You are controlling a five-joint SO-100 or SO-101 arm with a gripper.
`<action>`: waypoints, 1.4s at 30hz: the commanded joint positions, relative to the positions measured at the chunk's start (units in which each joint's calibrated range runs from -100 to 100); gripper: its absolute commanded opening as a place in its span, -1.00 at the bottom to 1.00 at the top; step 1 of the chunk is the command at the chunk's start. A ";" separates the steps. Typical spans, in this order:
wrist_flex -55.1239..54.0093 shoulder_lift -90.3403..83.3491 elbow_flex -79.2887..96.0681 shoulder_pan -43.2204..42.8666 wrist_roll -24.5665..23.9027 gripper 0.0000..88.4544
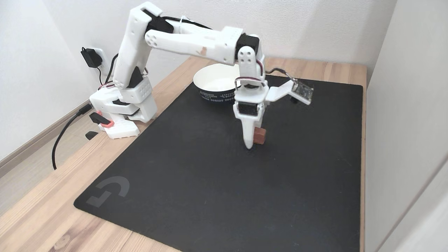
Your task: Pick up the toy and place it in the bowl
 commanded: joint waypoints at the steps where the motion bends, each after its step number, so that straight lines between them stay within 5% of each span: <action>1: -0.57 1.83 -4.00 0.55 -0.19 -0.45; 13: -0.32 4.09 -6.07 0.63 -0.14 -0.47; 19: 0.19 4.17 -5.71 2.05 0.28 -0.97; 42: -12.85 -12.67 -2.47 -2.38 3.25 -0.95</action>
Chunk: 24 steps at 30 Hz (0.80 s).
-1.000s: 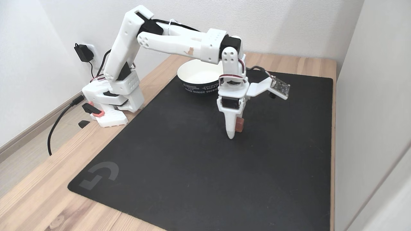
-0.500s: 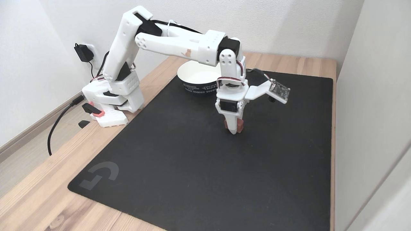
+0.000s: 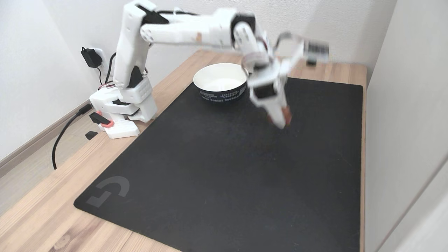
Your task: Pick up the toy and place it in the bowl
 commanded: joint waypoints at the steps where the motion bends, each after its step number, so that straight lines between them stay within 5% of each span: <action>1: -1.79 -9.59 2.96 -1.55 1.66 -0.95; 8: -2.47 -21.68 13.69 -5.15 1.98 -0.95; 24: -23.38 -52.19 59.93 -25.64 1.35 -0.95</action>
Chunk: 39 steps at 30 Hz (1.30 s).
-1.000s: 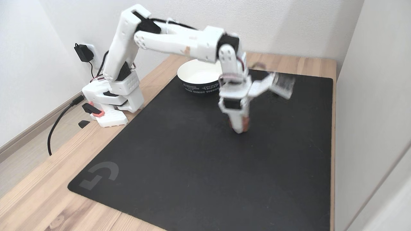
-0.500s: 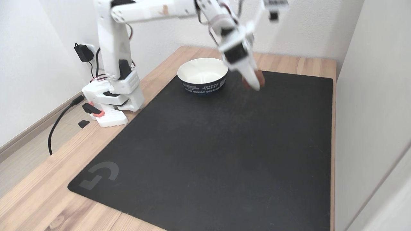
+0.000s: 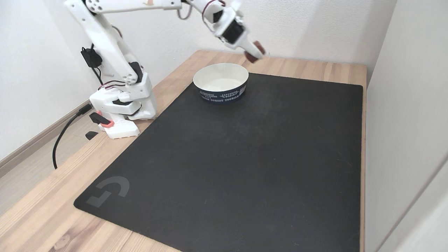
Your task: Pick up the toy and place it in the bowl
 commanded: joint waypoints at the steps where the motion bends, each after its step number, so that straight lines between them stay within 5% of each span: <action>1: -1.86 -8.48 8.17 -3.17 -0.30 -0.95; 18: -11.51 -35.66 49.09 -14.05 -4.53 -0.95; 26: -11.26 -36.83 51.26 -14.05 -6.41 -0.95; 32: -10.83 -36.83 51.35 -14.21 -6.35 -0.62; 39: -10.83 -36.83 51.35 -14.13 -6.41 -0.63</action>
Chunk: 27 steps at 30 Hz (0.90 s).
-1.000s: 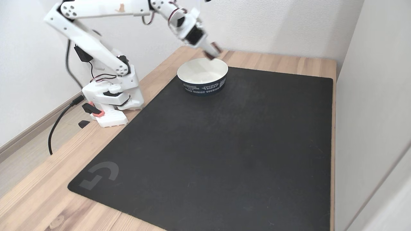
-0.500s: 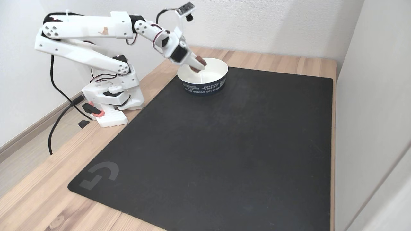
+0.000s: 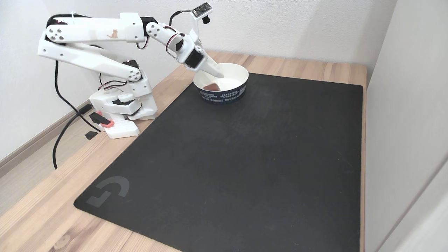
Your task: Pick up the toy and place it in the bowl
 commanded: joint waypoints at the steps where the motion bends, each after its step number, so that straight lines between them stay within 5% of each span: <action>1: -0.36 -0.94 -0.14 0.10 -0.28 -0.63; 5: -0.96 -1.02 -0.14 0.61 -0.07 -0.70; 7: -1.04 -1.11 -0.86 1.94 0.24 -0.97; 11: -1.13 -2.44 -0.50 3.62 0.82 -0.94; 27: -1.13 -18.70 2.47 30.97 31.87 -0.95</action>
